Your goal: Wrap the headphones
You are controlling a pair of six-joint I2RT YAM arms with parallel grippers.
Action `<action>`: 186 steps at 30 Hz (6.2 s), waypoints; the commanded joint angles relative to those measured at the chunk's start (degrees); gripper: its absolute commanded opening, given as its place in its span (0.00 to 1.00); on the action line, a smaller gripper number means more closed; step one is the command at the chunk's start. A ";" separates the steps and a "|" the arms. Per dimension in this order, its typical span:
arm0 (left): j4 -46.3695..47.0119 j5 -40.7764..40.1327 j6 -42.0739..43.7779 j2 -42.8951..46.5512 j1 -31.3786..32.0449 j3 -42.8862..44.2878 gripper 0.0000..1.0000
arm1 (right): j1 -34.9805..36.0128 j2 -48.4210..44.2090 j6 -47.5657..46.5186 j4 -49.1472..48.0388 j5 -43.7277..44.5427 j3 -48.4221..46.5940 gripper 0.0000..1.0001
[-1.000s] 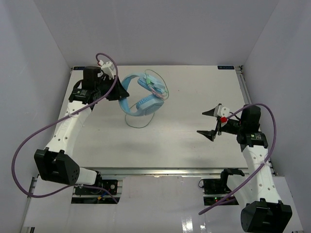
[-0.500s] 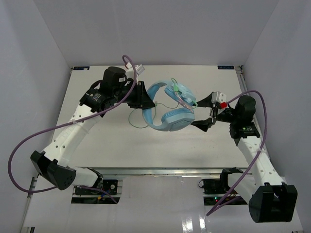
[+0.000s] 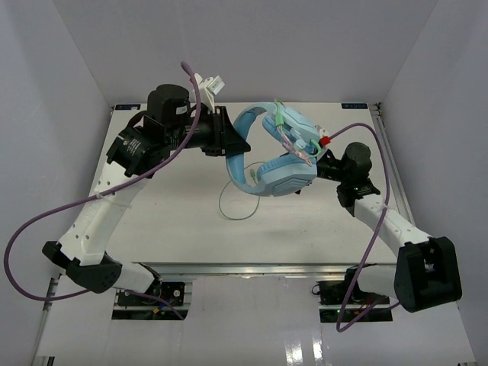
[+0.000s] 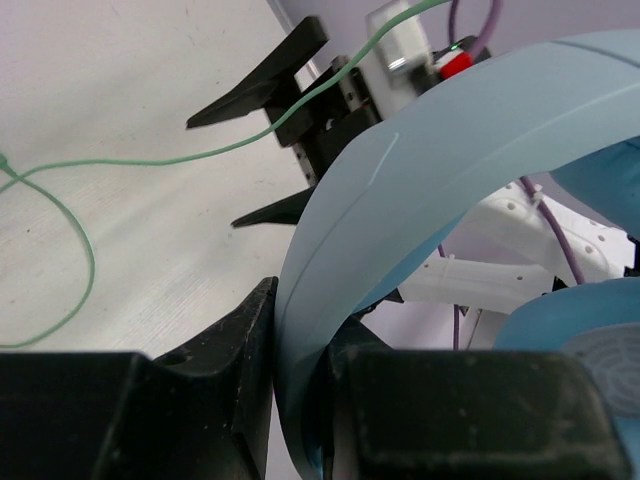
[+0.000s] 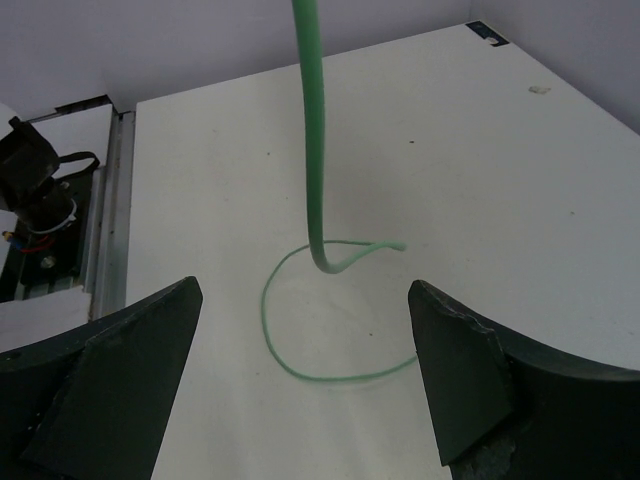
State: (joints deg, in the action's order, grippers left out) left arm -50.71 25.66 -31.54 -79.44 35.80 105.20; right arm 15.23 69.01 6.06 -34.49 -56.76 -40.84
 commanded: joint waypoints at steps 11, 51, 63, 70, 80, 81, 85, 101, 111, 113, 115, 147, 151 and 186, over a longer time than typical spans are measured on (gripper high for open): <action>1.32 4.11 -7.99 -6.13 0.58 18.39 0.00 | 6.08 15.55 25.53 -41.02 -0.06 -5.10 0.90; -0.05 -38.71 -0.59 1.33 0.49 16.40 0.00 | 21.52 -2.65 -25.38 24.10 7.61 5.30 0.08; 14.91 -65.35 7.67 -13.89 -1.32 5.58 0.00 | 26.76 -0.60 -55.95 74.50 38.11 -20.93 0.08; 12.72 -66.77 3.01 -29.07 -3.54 15.05 0.00 | 27.72 -1.68 -63.54 71.98 59.50 -23.41 0.08; 21.75 -50.01 7.95 -28.68 -2.76 -6.90 0.00 | 21.12 -3.98 -74.53 57.99 74.23 -34.09 0.08; 23.13 -48.09 8.90 -27.29 -2.67 -9.74 0.00 | 20.43 -4.09 -74.90 56.74 73.78 -33.55 0.08; 25.66 -38.63 14.78 -20.10 -2.50 -20.04 0.00 | 17.35 -7.50 -77.57 45.59 68.77 -25.51 0.08; 29.96 -4.13 25.89 -4.93 0.36 -33.60 0.00 | 8.31 0.06 -61.96 52.58 34.39 -28.02 0.10; 30.47 -1.74 20.37 -0.24 1.13 -30.96 0.00 | 1.26 5.52 -49.11 52.80 18.13 -25.47 0.09; 29.11 -3.41 19.08 0.68 1.28 -28.68 0.00 | -0.18 6.21 -44.70 52.34 10.97 -23.87 0.09; 26.90 -6.95 18.24 1.42 1.93 -25.56 0.00 | -0.79 7.39 -42.28 52.19 2.43 -23.12 0.11; 12.13 -32.84 7.46 -14.90 4.19 26.38 0.00 | 0.76 35.15 56.94 -73.38 -14.68 2.38 0.48; 14.77 -38.02 8.27 -13.35 4.12 24.32 0.00 | 0.68 32.96 53.81 -71.64 -14.78 5.73 0.29; 33.83 -29.78 -22.89 -7.88 -6.21 -10.82 0.00 | 23.81 -2.30 -46.37 69.73 35.22 -13.75 0.08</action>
State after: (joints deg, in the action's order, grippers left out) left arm -29.30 -14.65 -45.19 -90.96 31.11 98.99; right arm 37.68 67.00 -35.04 27.05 -27.08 -50.95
